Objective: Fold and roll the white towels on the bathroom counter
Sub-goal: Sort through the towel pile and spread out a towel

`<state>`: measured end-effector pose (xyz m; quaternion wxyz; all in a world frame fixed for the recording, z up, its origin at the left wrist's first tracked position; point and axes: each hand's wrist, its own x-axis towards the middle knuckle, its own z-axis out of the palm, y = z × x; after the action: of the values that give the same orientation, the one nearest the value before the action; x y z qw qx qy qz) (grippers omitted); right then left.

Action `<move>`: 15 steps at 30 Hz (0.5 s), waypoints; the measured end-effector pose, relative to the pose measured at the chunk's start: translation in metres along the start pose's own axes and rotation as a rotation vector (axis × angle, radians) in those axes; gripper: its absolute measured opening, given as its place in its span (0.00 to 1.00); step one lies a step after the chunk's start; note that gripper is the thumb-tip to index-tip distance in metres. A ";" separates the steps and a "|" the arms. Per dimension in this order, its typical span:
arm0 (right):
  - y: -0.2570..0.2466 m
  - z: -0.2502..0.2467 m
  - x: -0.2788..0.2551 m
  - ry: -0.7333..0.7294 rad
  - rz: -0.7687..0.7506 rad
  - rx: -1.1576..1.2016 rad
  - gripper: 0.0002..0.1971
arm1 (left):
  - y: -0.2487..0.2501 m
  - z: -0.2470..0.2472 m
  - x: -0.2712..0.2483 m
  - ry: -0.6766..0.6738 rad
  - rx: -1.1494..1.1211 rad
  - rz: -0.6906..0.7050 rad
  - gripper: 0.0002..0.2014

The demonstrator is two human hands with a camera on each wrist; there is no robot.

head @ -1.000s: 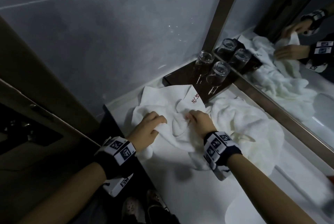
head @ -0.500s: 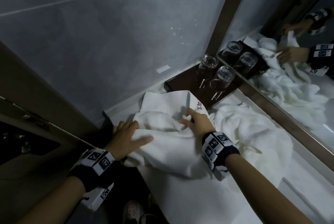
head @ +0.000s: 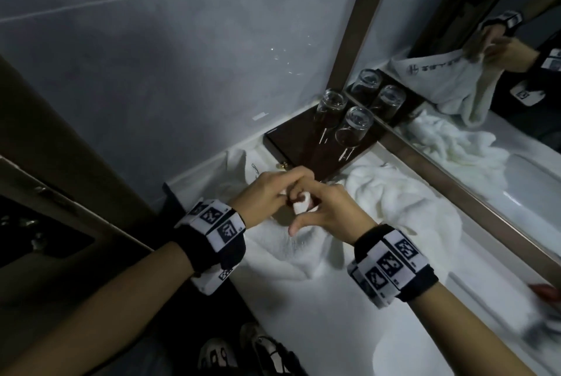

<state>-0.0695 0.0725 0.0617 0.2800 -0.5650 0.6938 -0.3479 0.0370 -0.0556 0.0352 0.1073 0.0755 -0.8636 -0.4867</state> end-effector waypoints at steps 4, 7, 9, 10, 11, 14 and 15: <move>-0.004 -0.011 -0.014 0.028 0.122 0.065 0.34 | -0.008 -0.005 -0.011 0.083 -0.071 -0.157 0.09; -0.004 -0.016 -0.023 0.027 0.176 0.031 0.29 | -0.017 -0.005 -0.019 0.274 0.016 -0.263 0.21; -0.007 -0.013 -0.028 0.098 0.187 -0.040 0.20 | -0.017 -0.005 -0.022 0.403 0.085 -0.270 0.24; -0.010 -0.010 -0.031 0.121 0.160 -0.053 0.16 | -0.017 -0.004 -0.023 0.447 0.110 -0.273 0.24; -0.015 -0.006 -0.032 0.126 0.109 -0.043 0.12 | -0.016 -0.004 -0.024 0.476 0.117 -0.282 0.23; -0.029 0.006 -0.035 0.124 -0.118 -0.006 0.06 | -0.007 0.000 -0.028 0.438 0.036 -0.273 0.18; -0.033 0.009 -0.032 0.162 -0.164 -0.009 0.06 | -0.001 0.001 -0.029 0.379 -0.010 -0.246 0.16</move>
<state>-0.0364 0.0987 0.0828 0.1912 -0.5913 0.6670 -0.4110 0.0651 -0.0481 0.0302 0.2078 0.2701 -0.8099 -0.4774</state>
